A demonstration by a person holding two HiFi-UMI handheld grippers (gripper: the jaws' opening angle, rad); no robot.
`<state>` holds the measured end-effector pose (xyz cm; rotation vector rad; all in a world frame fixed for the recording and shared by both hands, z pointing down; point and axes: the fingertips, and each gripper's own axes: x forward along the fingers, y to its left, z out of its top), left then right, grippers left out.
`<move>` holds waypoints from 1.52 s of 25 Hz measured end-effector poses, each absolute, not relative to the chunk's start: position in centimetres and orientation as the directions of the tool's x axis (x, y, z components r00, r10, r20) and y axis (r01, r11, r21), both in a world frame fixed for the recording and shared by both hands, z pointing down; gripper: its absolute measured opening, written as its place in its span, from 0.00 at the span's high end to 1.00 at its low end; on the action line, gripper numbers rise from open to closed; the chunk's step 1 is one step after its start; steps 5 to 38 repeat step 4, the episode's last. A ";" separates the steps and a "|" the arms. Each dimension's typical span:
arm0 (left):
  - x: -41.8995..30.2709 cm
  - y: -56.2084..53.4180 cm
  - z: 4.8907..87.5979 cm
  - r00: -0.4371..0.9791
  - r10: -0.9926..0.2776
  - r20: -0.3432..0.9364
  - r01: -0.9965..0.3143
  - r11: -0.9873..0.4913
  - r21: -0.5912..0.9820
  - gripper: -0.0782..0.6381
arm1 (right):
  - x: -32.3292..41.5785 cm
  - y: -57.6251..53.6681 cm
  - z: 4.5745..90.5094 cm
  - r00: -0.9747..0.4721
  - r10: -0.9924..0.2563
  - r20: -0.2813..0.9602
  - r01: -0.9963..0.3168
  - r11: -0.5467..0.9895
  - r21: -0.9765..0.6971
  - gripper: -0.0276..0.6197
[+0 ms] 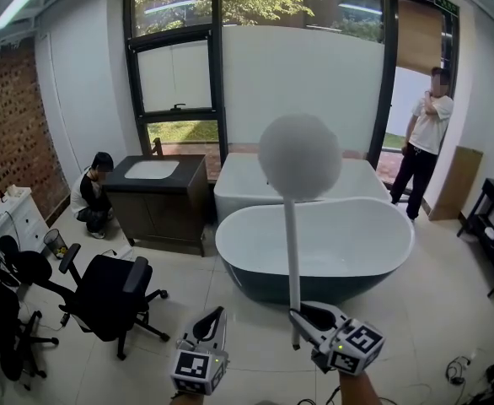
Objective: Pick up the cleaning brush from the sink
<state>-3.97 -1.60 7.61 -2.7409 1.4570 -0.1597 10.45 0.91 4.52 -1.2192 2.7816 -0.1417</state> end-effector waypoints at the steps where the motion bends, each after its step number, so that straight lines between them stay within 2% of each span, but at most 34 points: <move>1: -4.1 -1.6 7.7 0.555 -0.829 0.072 -0.825 -0.559 -0.079 0.89 | 10.3 0.9 4.6 -0.674 -0.737 -0.054 -0.728 0.675 -0.123 0.87; 38: -4.5 -1.8 7.8 0.554 -0.829 0.069 -0.826 -0.559 -0.081 0.89 | 9.9 0.8 4.6 -0.675 -0.736 -0.054 -0.728 0.676 -0.116 0.87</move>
